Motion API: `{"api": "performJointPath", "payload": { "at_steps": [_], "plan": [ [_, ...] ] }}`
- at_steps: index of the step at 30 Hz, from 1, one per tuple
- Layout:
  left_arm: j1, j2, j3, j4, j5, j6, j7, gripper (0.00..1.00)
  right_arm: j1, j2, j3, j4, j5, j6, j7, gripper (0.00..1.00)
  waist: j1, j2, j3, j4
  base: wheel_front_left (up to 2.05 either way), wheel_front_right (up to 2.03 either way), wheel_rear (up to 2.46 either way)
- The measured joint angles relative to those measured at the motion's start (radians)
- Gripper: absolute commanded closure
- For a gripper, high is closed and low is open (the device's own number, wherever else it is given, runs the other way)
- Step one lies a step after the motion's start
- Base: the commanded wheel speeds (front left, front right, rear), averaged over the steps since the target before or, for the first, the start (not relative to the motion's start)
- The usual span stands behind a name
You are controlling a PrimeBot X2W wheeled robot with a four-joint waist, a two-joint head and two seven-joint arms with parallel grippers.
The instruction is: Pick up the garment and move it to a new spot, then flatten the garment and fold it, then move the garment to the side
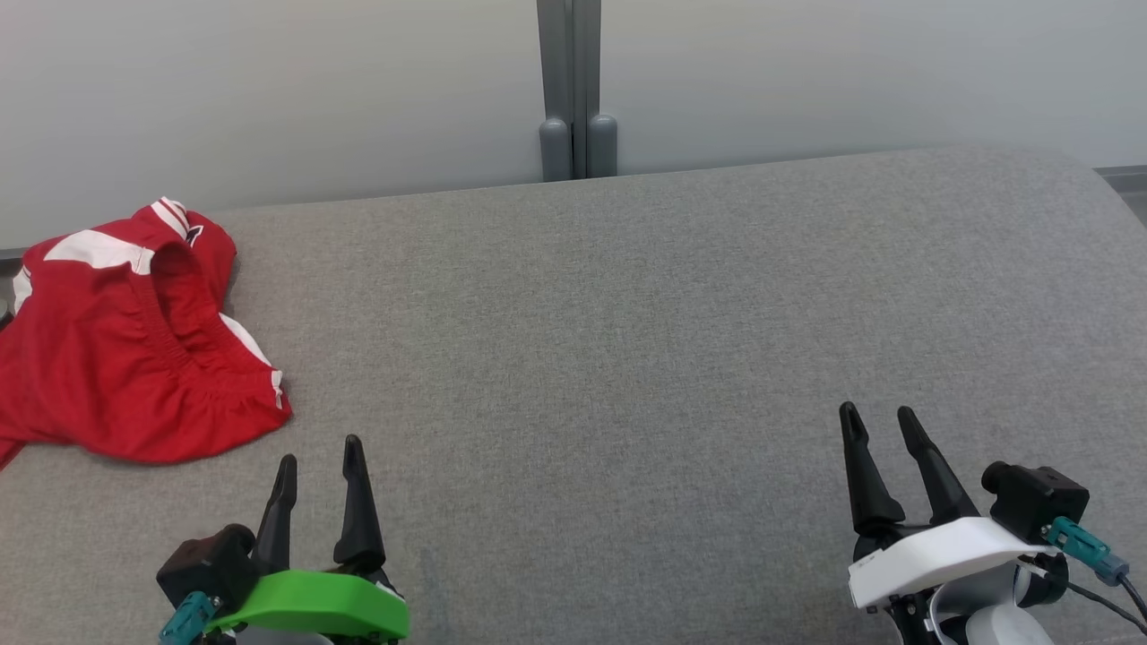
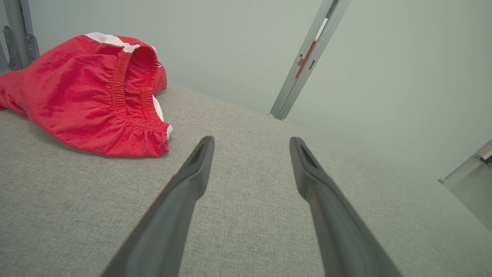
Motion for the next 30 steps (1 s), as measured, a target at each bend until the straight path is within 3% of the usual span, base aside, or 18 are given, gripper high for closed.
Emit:
{"api": "performJointPath", "payload": {
  "at_steps": [30],
  "plan": [
    [0.018, 0.002, -0.021, 0.047, 0.200, 0.017, -0.063, 0.00, 0.003, -0.002, 0.001, 0.001, -0.268, 0.000, -0.063, 0.00, 0.0000, 0.0000, 0.003, 0.004, 0.00, 0.00, 0.00]
  ]
}}
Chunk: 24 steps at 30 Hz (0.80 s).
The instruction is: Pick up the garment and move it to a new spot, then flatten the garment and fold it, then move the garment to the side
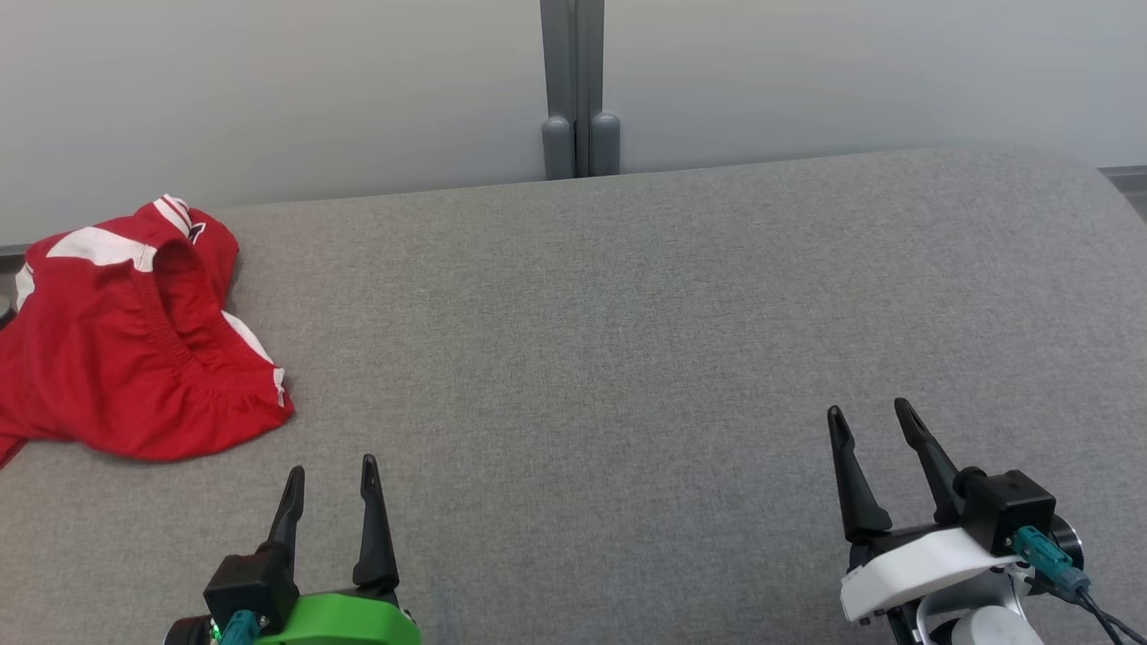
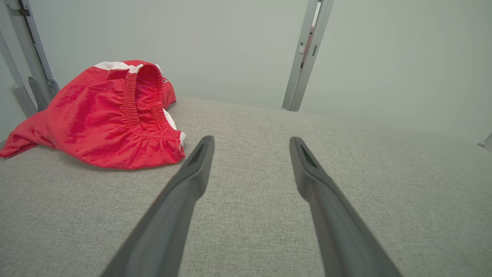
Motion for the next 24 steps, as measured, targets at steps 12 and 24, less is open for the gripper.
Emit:
{"api": "performJointPath", "payload": {
  "at_steps": [12, 24],
  "plan": [
    [0.002, 0.001, -0.014, 0.002, 0.062, 0.009, -0.020, 0.00, 0.000, -0.001, 0.002, -0.001, -0.076, 0.000, -0.021, 0.00, 0.0000, 0.0000, 0.003, 0.002, 0.00, 0.00, 0.00],
    [0.003, 0.001, -0.015, 0.022, 0.064, 0.008, -0.026, 0.00, 0.000, -0.001, 0.002, 0.005, -0.087, 0.000, -0.026, 0.00, 0.0000, 0.0000, 0.004, 0.002, 0.00, 0.00, 0.00]
  ]
}}
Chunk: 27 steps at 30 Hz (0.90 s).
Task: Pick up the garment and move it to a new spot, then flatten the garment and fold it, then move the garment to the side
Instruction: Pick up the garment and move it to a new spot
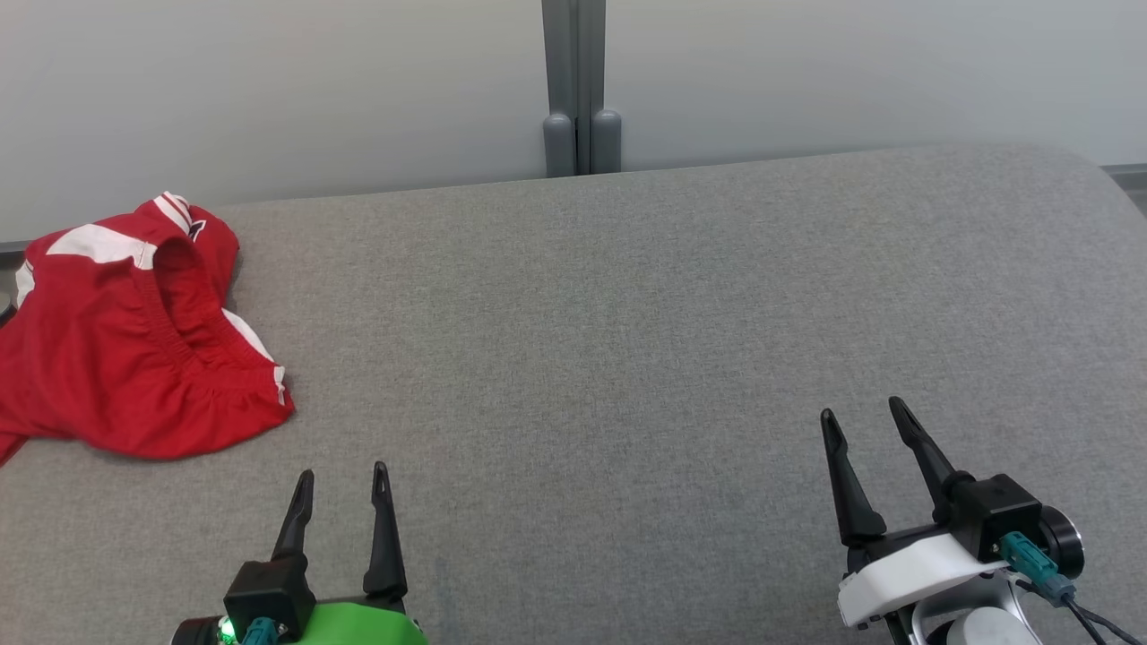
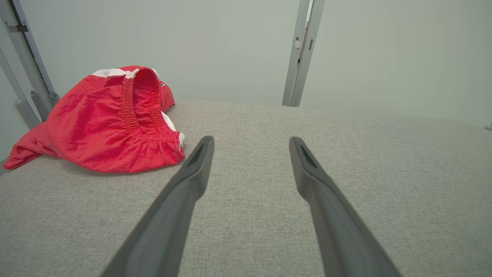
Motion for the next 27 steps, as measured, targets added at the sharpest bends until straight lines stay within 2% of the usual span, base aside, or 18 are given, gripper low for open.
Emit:
{"api": "performJointPath", "payload": {
  "at_steps": [14, 20, 27],
  "plan": [
    [-0.002, 0.000, -0.008, 0.011, -0.002, -0.007, 0.000, 0.00, 0.001, -0.001, -0.016, -0.001, -0.002, 0.000, 0.000, 0.00, 0.0000, 0.0000, 0.002, 0.020, 0.00, 0.00, 0.00],
    [-0.007, 0.000, -0.013, 0.011, 0.003, -0.008, 0.000, 0.00, 0.007, -0.001, -0.017, -0.005, -0.005, 0.000, -0.001, 0.00, 0.0000, 0.0000, 0.004, 0.075, 0.00, 0.00, 0.00],
    [-0.008, 0.000, 0.001, 0.012, 0.015, -0.008, 0.000, 0.00, 0.011, 0.000, -0.009, -0.004, 0.004, 0.000, -0.001, 0.00, 0.0000, 0.0000, 0.004, 0.179, 0.00, 0.00, 0.00]
  ]
}}
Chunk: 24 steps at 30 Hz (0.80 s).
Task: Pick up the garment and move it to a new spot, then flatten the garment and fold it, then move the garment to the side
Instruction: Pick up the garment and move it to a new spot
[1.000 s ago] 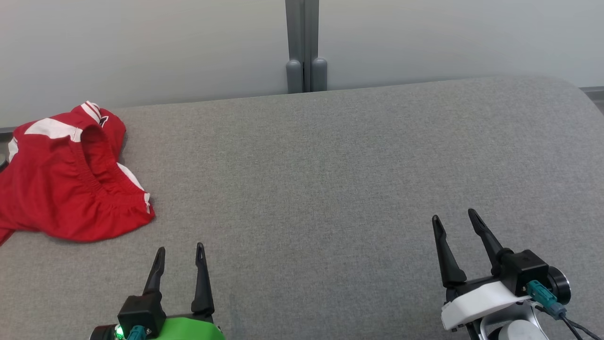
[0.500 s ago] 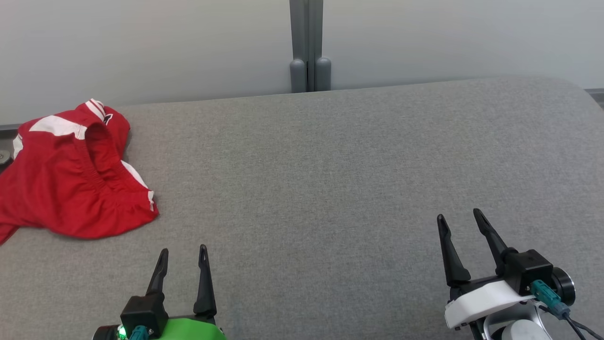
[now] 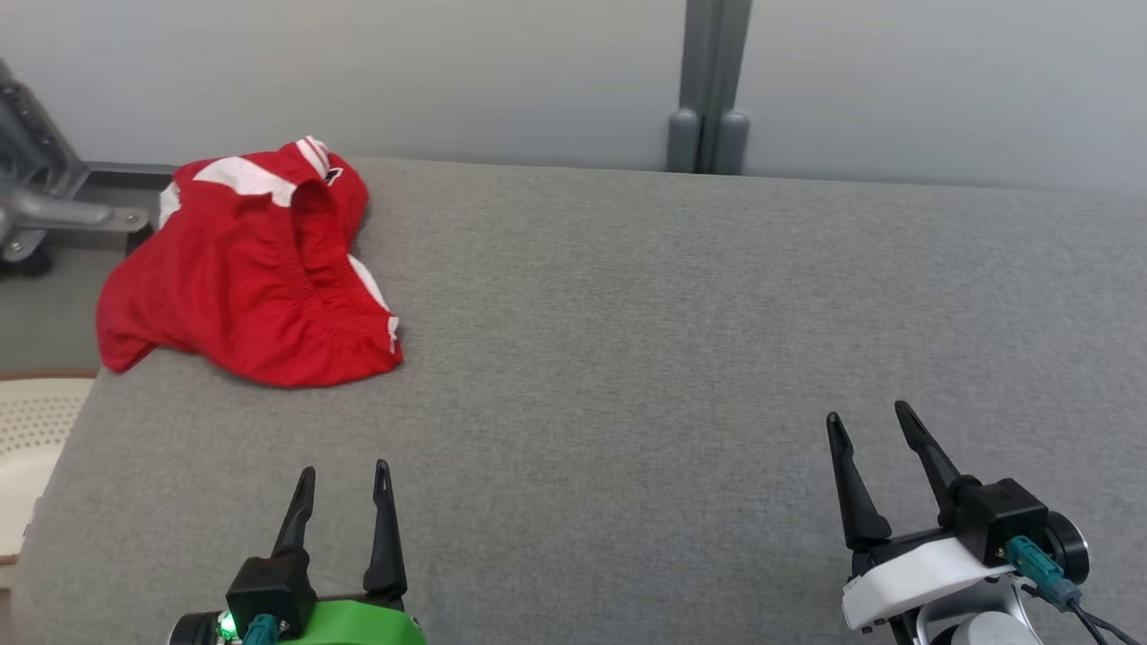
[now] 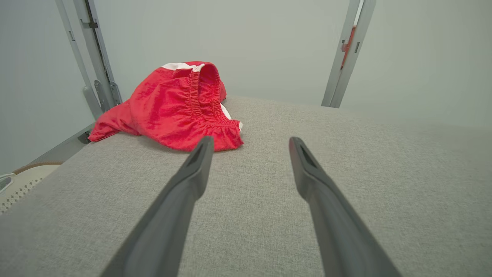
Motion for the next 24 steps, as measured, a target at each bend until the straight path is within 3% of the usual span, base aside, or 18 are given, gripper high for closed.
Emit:
{"api": "performJointPath", "payload": {
  "at_steps": [13, 18, 24],
  "plan": [
    [0.003, 0.001, 0.038, 0.004, 0.023, -0.015, 0.000, 0.00, -0.003, 0.000, 0.019, 0.004, 0.017, 0.000, 0.000, 0.00, 0.0000, 0.0000, -0.009, 0.190, 0.00, 0.00, 0.00],
    [0.007, 0.001, 0.047, 0.000, 0.023, -0.016, 0.000, 0.00, -0.008, 0.000, 0.027, 0.004, 0.018, 0.000, 0.000, 0.00, 0.0000, 0.0000, -0.014, 0.219, 0.00, 0.00, 0.00],
    [0.007, 0.007, 0.061, -0.002, 0.041, -0.027, 0.000, 0.00, -0.011, 0.000, 0.001, 0.008, 0.014, 0.000, 0.000, 0.00, 0.0000, 0.0000, -0.002, 0.207, 0.00, 0.00, 0.00]
  ]
}}
